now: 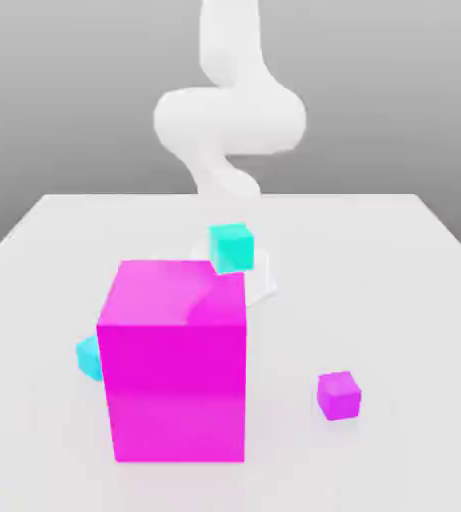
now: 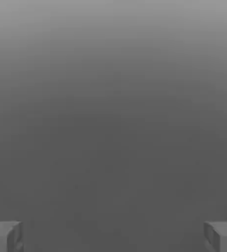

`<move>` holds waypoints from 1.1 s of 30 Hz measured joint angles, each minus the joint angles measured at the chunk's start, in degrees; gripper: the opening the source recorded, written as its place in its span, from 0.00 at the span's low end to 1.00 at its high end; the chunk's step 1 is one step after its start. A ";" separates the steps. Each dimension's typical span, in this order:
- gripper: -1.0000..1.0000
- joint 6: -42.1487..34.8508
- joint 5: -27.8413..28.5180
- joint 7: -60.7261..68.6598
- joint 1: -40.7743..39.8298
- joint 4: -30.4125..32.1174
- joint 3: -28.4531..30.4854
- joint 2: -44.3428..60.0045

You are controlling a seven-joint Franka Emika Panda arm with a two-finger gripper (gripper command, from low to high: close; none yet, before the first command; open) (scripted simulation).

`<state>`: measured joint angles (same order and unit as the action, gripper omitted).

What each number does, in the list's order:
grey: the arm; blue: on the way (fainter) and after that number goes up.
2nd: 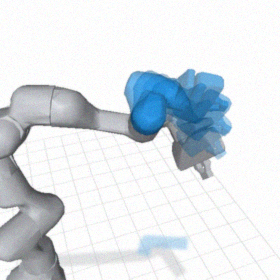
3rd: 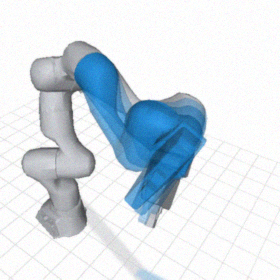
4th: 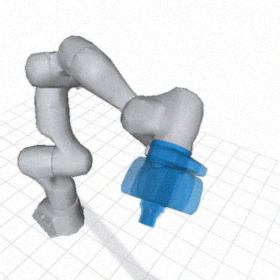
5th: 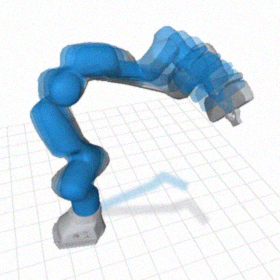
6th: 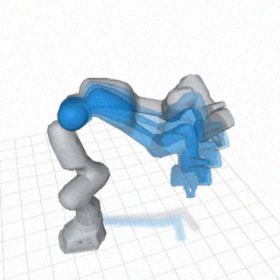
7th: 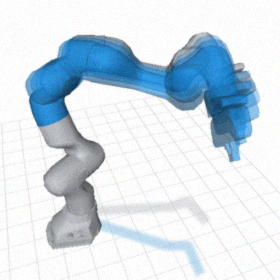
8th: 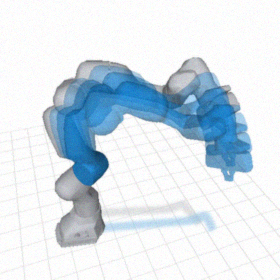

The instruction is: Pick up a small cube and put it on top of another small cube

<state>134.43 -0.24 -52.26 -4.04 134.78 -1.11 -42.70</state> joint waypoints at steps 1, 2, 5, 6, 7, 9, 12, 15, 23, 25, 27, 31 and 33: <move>0.50 1.14 -0.03 -2.83 -1.68 1.29 -0.42 1.36; 0.50 2.24 -0.05 -5.55 -3.27 2.53 -0.80 2.66; 0.50 5.44 -0.03 -13.53 -7.81 6.15 -1.78 6.46; 0.50 6.50 -0.04 -16.15 -9.31 7.34 -2.09 7.72; 0.50 7.53 -0.10 -18.75 -10.84 8.52 -2.42 8.98; 0.50 9.65 -0.12 -23.96 -13.85 10.91 -3.00 11.49; 0.50 12.82 -0.08 -31.83 -18.23 14.48 -3.69 15.26; 0.50 15.98 -0.05 -39.70 -22.54 18.05 -4.26 19.03; 0.50 24.42 -0.16 -60.51 -33.40 27.57 -4.96 29.04; 0.50 26.51 -0.19 -65.69 -35.81 29.95 -4.80 31.53; 0.50 28.61 -0.38 -70.75 -38.01 32.33 -4.47 34.00; 0.50 32.89 -0.22 -78.88 -40.96 35.58 -3.50 39.13; 0.50 35.19 1.65 -81.03 -41.46 35.27 -3.04 42.02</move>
<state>169.62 1.42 -133.29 -45.50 170.05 -4.15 -0.68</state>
